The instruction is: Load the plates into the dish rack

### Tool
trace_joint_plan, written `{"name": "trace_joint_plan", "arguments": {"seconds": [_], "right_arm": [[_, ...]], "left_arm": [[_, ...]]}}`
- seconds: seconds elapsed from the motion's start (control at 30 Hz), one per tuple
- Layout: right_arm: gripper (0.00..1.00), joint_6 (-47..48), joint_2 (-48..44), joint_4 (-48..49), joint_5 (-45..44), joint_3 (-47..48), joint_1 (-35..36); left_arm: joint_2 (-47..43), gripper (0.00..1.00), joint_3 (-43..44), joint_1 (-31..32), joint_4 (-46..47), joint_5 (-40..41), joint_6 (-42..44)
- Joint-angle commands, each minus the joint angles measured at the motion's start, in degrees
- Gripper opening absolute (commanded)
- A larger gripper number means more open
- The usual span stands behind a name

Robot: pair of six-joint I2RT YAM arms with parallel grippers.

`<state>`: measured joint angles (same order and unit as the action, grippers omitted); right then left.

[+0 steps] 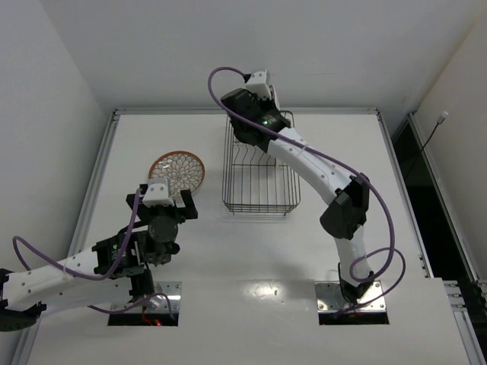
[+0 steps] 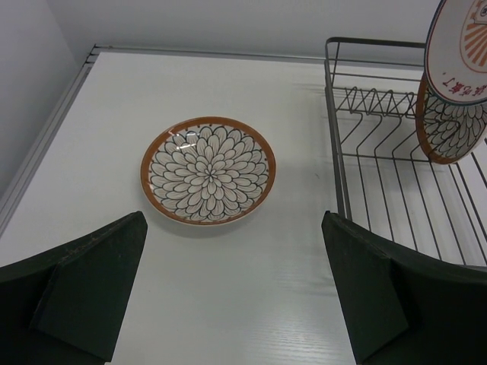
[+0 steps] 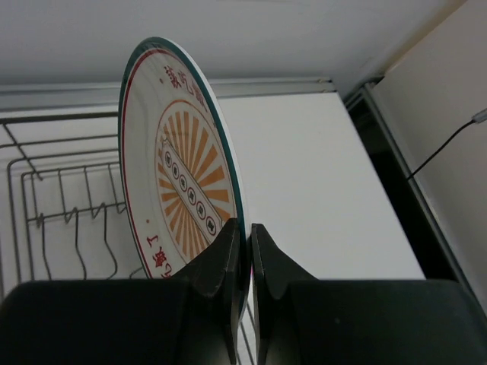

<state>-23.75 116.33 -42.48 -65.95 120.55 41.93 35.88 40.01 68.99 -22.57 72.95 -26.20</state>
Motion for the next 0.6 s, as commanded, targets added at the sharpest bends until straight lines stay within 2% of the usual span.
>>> {"name": "trace_joint_plan", "arguments": {"seconds": [0.0,0.07,0.1,0.13,0.2,0.57], "right_arm": [[0.0,11.0,1.8,9.3,-13.4,4.1,1.5],[0.0,16.9,3.9,17.8,-17.6,4.1,2.8],[0.0,24.5,4.5,21.5,-18.9,2.6,2.8],[0.0,28.7,5.6,30.6,-20.1,1.7,3.3],[0.0,37.4,6.9,38.0,-21.6,0.9,3.3],[0.0,41.9,14.4,41.9,-22.1,1.7,3.3]], "left_arm": [[-0.4,1.0,1.3,-0.5,2.7,1.3,0.2],[-0.4,1.0,1.3,-0.5,2.7,1.3,0.2],[-0.9,1.0,1.3,-0.5,2.7,1.3,0.2],[-0.9,1.0,1.3,-0.5,2.7,1.3,0.2],[-1.5,1.0,1.3,-0.5,2.7,1.3,0.2],[-3.4,1.0,1.3,-0.5,2.7,1.8,0.2]]}}
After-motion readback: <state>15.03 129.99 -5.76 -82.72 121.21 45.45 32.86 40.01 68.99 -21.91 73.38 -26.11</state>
